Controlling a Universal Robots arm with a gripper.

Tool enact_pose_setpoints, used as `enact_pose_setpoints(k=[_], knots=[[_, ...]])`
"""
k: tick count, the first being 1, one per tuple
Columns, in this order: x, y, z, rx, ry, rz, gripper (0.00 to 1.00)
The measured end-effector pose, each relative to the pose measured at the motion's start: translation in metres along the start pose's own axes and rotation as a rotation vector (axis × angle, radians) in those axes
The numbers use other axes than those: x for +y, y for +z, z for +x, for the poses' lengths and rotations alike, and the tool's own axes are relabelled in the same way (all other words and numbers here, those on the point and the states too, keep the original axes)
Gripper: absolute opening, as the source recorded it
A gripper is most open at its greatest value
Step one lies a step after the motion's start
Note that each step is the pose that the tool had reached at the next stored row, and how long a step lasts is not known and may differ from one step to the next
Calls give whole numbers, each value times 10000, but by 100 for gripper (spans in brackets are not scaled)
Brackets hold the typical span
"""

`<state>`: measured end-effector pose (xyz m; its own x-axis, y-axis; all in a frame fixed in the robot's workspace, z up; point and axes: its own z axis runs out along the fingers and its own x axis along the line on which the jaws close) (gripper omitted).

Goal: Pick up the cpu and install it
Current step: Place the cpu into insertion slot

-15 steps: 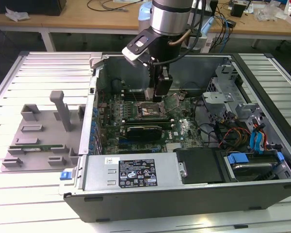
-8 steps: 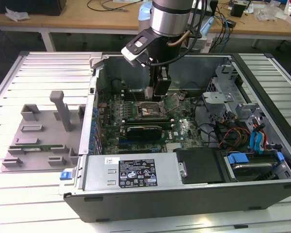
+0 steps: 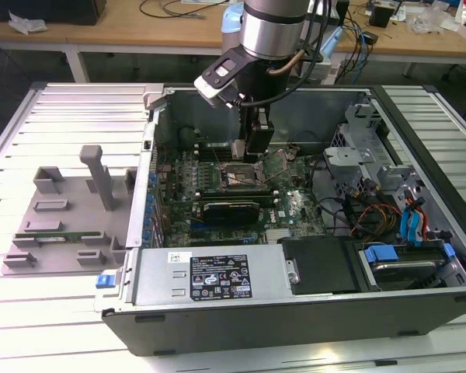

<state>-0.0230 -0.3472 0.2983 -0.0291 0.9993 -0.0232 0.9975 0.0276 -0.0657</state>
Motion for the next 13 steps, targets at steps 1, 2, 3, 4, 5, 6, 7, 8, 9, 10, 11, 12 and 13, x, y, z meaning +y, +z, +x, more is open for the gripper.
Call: enact_pose_setpoints(k=[1,2,3,4,5,6,7,8,9,10,11,12,13], knots=[[1,5,1,0,0,0,55],[1,9,3,-1,0,0,55],[1,17,14,2,2,-1,55],[2,23,33,-1,1,0,55],[3,28,49,0,1,1,55],[4,36,67,0,1,0,55],[6,46,78,2,0,-1,55],[6,53,81,1,-1,0,55],[6,58,84,0,1,0,55],[7,65,87,0,0,0,55],[8,73,91,-1,0,1,55],[8,81,92,0,1,1,55],[9,93,94,0,0,0,55]])
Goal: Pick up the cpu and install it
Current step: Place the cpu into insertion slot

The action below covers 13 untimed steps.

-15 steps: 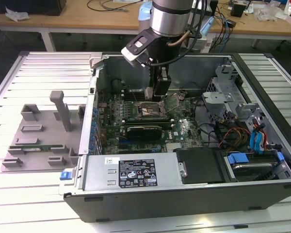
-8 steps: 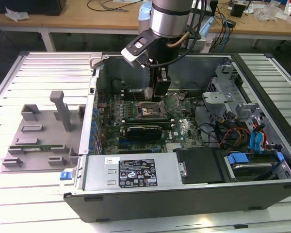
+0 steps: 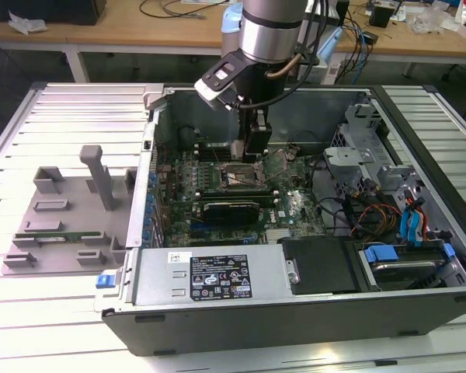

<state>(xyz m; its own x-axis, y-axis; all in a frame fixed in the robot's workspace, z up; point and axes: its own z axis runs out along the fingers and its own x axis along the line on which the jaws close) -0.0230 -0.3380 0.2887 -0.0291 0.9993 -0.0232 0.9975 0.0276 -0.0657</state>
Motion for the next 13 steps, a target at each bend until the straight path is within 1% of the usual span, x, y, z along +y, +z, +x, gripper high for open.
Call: enact_pose_setpoints(k=[13], knots=[[7,104,9,0,0,1,55]])
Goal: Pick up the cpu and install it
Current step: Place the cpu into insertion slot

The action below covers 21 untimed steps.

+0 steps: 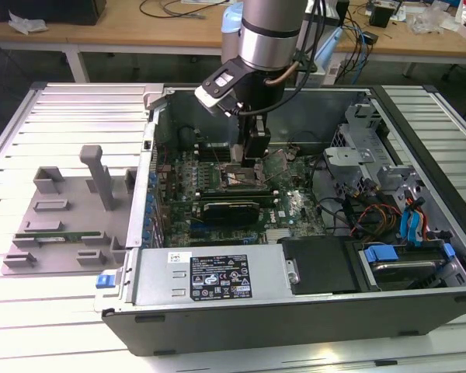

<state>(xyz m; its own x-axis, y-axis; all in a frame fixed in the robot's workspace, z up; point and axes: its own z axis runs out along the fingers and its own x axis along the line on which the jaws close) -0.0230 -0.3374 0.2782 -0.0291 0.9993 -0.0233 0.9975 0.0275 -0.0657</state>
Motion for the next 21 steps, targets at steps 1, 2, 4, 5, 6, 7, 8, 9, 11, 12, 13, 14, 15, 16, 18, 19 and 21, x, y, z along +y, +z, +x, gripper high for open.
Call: enact_pose_setpoints(k=[1,2,4,5,6,7,8,9,11,12,13,14,15,16,18,19,21], knots=[[1,7,1,0,0,-1,55],[1,14,1,0,1,0,55],[2,30,3,0,0,-1,55],[2,35,3,0,0,0,55],[3,41,3,0,0,0,55],[4,51,4,0,1,0,55],[4,56,4,0,0,0,55],[4,63,5,0,0,-1,55],[6,95,10,0,2,0,55],[7,109,21,-2,2,0,55],[9,125,43,1,0,0,55],[11,141,74,1,1,-1,55],[13,149,97,1,1,0,55],[15,162,134,-1,-4,0,55],[18,183,181,-7,-8,-1,55],[19,192,196,-13,-9,0,55],[24,241,216,-16,-13,0,55]])
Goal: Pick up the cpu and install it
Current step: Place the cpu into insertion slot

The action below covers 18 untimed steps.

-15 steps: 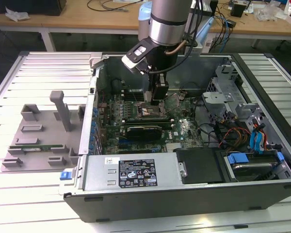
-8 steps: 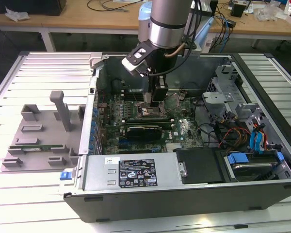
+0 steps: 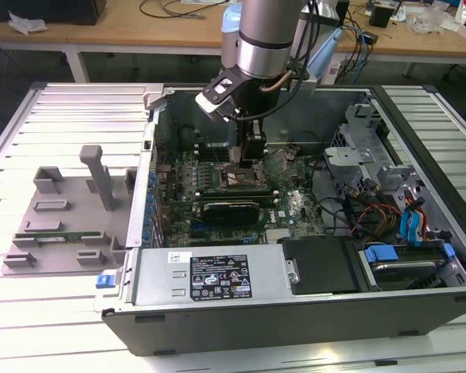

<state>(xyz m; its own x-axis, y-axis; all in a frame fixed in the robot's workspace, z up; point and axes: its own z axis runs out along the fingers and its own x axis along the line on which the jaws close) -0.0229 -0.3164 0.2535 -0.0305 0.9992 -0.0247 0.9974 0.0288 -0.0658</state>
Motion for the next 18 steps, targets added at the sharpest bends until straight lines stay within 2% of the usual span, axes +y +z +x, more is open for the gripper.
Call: enact_pose_setpoints(k=[4,7,9,18], knots=[[4,64,2,1,2,0,55],[6,94,2,-4,1,0,55],[7,113,4,-45,-27,1,55],[12,188,6,-48,-40,0,55]])
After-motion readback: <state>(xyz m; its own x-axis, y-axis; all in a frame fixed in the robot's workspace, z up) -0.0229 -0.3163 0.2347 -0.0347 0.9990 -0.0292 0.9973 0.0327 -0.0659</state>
